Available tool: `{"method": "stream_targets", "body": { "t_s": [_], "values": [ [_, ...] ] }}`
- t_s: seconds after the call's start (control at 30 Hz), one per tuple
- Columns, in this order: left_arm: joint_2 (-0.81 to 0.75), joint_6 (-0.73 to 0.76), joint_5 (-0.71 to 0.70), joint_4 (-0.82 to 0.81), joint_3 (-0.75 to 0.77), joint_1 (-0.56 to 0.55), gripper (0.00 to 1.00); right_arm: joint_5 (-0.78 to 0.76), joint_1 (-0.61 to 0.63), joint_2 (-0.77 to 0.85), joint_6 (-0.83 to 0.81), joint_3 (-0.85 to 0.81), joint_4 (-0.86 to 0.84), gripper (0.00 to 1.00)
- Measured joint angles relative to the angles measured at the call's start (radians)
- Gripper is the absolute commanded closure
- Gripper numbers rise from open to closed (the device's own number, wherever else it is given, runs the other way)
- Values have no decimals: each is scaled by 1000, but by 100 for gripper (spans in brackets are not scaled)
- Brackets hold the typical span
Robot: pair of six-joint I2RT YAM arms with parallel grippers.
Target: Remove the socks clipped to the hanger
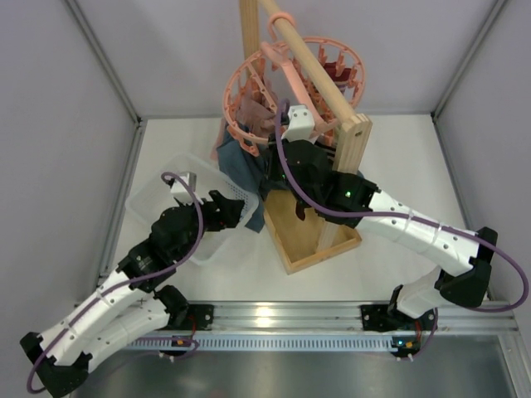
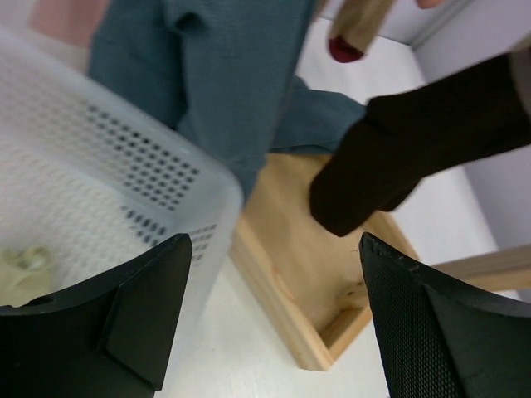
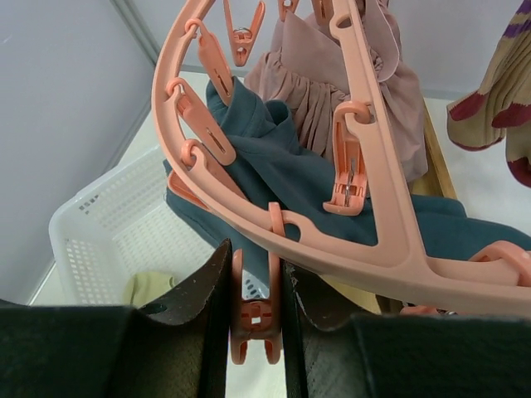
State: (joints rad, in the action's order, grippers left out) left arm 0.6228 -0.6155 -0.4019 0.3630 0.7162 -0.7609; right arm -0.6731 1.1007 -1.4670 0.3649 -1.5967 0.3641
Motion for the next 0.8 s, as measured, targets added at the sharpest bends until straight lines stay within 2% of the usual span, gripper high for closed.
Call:
{"method": "stream_targets", "body": {
  "t_s": [0.17,0.27,0.53,0.8],
  "values": [
    [100,1,173,-222,-48,-2,16,14,-2,0,9,-2,1,99],
    [211,0,202,-314,-51,-24,16,23,-4,0,18,-2,1,98],
    [486,79,27,-428,4,-256,13,40,-5,0,32,-8,2,95],
    [665,117,-76,-578,34,-288,13,43,-5,1,40,-8,3,93]
  ]
}}
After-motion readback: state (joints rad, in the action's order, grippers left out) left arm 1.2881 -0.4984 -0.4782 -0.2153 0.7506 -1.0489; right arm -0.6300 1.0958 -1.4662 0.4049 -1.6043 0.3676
